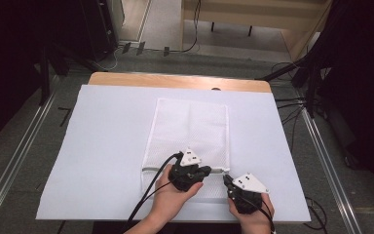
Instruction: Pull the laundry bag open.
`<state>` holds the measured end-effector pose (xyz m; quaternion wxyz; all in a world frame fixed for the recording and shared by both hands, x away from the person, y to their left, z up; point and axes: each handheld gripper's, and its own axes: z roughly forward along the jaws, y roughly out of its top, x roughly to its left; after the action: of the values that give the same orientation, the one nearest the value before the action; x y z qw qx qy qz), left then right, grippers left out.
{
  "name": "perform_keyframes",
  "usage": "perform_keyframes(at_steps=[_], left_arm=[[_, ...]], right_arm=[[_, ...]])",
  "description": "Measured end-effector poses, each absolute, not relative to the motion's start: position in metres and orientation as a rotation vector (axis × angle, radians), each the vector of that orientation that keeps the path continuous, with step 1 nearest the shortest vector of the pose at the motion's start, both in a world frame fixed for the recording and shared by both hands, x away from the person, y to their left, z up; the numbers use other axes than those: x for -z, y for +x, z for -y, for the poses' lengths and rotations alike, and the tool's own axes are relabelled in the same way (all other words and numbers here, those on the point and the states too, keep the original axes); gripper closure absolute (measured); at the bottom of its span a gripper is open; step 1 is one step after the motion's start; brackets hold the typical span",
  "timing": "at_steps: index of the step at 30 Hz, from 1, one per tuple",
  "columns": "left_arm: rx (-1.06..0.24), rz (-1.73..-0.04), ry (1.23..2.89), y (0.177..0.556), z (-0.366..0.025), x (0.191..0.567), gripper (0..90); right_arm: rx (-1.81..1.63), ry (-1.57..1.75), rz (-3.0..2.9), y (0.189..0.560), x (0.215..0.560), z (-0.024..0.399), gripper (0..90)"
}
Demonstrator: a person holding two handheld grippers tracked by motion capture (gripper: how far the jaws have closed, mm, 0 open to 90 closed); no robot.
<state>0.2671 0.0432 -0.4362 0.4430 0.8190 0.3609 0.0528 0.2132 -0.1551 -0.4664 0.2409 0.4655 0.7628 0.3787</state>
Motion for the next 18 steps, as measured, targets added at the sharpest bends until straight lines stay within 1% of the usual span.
perform_keyframes(at_steps=[1, 2, 4, 5, 6, 8, 10, 14, 18], left_arm=[[-0.126, -0.896, 2.031, 0.269, -0.040, 0.437, 83.5], [-0.117, -0.897, 2.031, 0.271, -0.038, 0.437, 83.5], [-0.101, -0.910, 2.019, 0.275, -0.034, 0.437, 76.0], [-0.096, -0.915, 2.019, 0.277, -0.032, 0.437, 73.4], [-0.098, -0.924, 2.015, 0.278, -0.030, 0.436, 72.6], [-0.091, -0.935, 2.005, 0.280, -0.026, 0.434, 67.2], [-0.095, -0.933, 2.011, 0.281, -0.020, 0.433, 66.1], [-0.088, -0.939, 2.018, 0.282, -0.009, 0.431, 61.0], [-0.080, -0.962, 2.023, 0.286, 0.001, 0.432, 59.9]], right_arm=[[-1.045, 1.274, -2.089, 0.213, 0.466, 0.155, 88.9], [-1.045, 1.274, -2.089, 0.213, 0.466, 0.155, 88.9], [-1.051, 1.269, -2.093, 0.213, 0.465, 0.155, 89.1], [-1.054, 1.258, -2.094, 0.213, 0.465, 0.156, 89.1], [-1.057, 1.254, -2.093, 0.213, 0.465, 0.156, 89.2], [-1.060, 1.257, -2.093, 0.213, 0.464, 0.154, 89.2], [-1.060, 1.248, -2.099, 0.213, 0.464, 0.154, 89.3], [-1.061, 1.240, -2.104, 0.212, 0.464, 0.151, 89.4], [-1.061, 1.221, -2.116, 0.212, 0.464, 0.150, 89.6]])
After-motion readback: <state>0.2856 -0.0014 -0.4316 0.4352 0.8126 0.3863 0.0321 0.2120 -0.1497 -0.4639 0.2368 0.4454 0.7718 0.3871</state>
